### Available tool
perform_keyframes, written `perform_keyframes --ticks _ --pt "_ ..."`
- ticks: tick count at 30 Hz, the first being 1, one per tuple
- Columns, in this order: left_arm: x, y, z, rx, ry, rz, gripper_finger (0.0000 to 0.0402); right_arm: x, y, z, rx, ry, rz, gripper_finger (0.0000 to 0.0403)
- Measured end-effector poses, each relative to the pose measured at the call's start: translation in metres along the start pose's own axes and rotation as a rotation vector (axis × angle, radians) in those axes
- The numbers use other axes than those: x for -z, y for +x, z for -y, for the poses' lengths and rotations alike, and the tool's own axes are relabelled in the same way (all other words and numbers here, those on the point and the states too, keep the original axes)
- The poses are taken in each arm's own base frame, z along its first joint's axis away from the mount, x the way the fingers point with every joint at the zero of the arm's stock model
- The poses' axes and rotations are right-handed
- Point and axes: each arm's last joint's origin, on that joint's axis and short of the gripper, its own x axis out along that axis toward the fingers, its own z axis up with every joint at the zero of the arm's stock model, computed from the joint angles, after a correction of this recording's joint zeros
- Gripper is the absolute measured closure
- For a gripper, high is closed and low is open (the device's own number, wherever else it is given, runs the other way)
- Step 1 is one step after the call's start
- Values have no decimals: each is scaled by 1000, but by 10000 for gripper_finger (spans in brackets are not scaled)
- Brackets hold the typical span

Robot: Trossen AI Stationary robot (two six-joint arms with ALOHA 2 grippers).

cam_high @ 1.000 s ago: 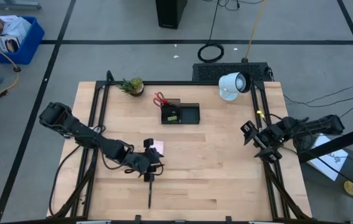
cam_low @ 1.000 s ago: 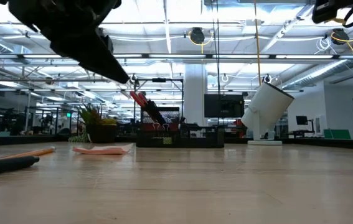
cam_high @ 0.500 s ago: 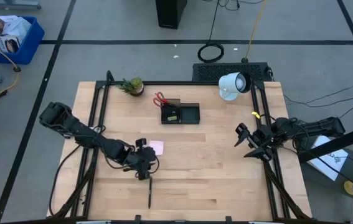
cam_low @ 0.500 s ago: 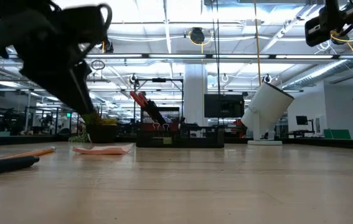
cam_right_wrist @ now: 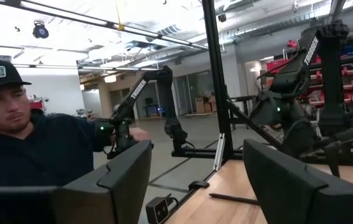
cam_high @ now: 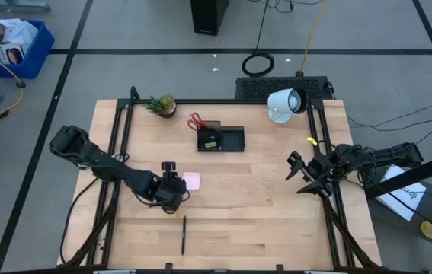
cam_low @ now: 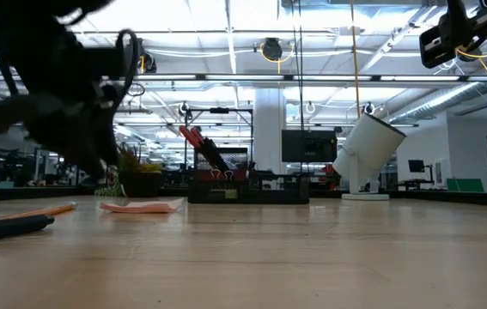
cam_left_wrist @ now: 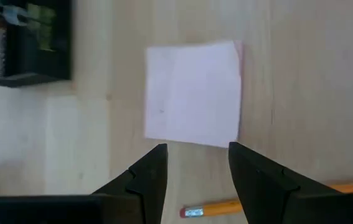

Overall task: Pick and place office supplies into organizer
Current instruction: Put the sticky note into the mesh organizer

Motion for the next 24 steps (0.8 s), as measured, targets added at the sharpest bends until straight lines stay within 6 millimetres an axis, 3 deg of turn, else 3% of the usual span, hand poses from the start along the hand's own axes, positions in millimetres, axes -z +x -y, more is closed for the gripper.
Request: perform_keyframes --ticks 6,17,24 --pt "4 28 15 19 102 -90 227 1 0 0 3 9 -10 159" --pt "2 31 19 -10 154 -55 227 4 1 2 19 20 -36 160" --pt "-3 45 16 -3 164 -51 227 4 1 3 40 21 -28 157"
